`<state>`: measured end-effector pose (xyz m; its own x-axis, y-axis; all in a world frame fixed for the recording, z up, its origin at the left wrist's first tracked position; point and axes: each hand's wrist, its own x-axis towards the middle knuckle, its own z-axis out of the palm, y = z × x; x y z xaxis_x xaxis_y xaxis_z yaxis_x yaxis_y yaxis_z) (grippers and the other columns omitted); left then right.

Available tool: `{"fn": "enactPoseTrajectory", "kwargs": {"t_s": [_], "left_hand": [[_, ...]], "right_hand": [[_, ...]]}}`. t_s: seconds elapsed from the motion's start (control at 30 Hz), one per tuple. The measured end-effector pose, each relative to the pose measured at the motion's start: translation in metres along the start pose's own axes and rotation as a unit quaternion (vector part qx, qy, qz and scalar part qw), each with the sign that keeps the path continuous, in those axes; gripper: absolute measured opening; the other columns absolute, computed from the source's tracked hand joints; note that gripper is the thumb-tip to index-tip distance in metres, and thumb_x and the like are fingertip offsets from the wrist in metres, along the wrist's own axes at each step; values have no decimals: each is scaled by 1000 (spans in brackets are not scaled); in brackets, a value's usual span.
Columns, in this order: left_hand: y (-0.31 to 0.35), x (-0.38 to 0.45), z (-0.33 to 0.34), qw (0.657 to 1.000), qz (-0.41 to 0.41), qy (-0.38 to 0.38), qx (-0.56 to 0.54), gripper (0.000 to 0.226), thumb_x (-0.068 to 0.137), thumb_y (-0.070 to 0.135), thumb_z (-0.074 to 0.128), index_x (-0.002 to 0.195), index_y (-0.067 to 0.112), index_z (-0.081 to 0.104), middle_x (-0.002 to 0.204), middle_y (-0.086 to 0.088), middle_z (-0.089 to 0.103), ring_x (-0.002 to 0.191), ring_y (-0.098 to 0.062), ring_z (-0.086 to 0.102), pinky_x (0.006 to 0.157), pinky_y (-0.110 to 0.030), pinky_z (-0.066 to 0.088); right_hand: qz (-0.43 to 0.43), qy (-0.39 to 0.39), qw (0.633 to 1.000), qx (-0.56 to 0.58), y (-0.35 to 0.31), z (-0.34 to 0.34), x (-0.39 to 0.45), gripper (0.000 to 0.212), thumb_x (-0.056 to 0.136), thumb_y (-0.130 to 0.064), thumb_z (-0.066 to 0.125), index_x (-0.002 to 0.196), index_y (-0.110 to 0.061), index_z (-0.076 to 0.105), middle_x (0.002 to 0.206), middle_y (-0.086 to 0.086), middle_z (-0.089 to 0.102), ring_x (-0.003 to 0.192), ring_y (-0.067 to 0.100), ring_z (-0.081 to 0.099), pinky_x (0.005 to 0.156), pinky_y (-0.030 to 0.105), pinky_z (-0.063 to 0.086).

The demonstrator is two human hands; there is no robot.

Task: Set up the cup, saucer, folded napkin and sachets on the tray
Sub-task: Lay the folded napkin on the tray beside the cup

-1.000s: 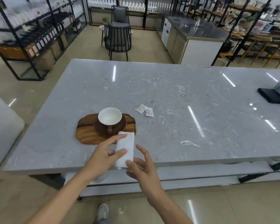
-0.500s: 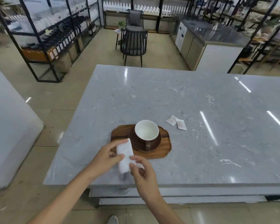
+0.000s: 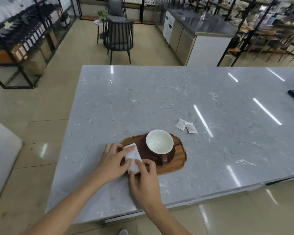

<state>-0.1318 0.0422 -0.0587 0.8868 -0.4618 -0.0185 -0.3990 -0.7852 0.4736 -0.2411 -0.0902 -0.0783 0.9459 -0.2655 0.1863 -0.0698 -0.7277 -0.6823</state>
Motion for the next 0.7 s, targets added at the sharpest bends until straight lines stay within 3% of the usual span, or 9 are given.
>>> {"fn": "enactPoseTrajectory", "kwargs": {"t_s": [0.07, 0.13, 0.2, 0.43, 0.7], "left_hand": [[-3, 4, -4, 999, 35, 1, 9, 61, 85, 56, 43, 143, 40, 50, 144, -1, 45, 131, -25, 38, 109, -40, 39], [-4, 8, -6, 997, 79, 1, 11, 58, 87, 46, 52, 144, 33, 51, 154, 4, 41, 138, -22, 37, 110, -43, 41], [-5, 11, -5, 994, 112, -14, 10, 57, 91, 37, 55, 147, 30, 48, 159, 8, 37, 146, -19, 32, 113, -45, 39], [-11, 17, 2, 986, 109, -58, 111, 57, 100, 46, 34, 156, 40, 26, 165, 22, 17, 156, -15, 4, 120, -40, 25], [-7, 33, 9, 985, 104, -63, 126, 58, 102, 43, 28, 158, 30, 23, 165, 20, 13, 155, -12, -9, 125, -50, 9]], "right_hand": [[-10, 21, 999, -49, 2, 5, -1, 40, 93, -40, 59, 130, -27, 55, 128, -1, 43, 111, 15, 49, 90, 22, 47], [-21, 44, 993, -104, 2, 7, -1, 40, 92, -39, 59, 128, -22, 60, 134, 6, 47, 118, 24, 46, 98, 32, 46], [-44, 53, 988, -140, 2, 10, -1, 39, 93, -37, 58, 126, -16, 63, 133, 7, 53, 116, 26, 48, 100, 37, 45], [-71, 50, 981, -176, -3, 14, 0, 37, 98, -28, 57, 131, -14, 66, 127, 7, 66, 108, 26, 59, 96, 38, 49], [-62, 54, 969, -234, -5, 15, 5, 37, 97, -33, 62, 128, -14, 69, 127, 2, 70, 109, 22, 65, 86, 37, 55]]}}
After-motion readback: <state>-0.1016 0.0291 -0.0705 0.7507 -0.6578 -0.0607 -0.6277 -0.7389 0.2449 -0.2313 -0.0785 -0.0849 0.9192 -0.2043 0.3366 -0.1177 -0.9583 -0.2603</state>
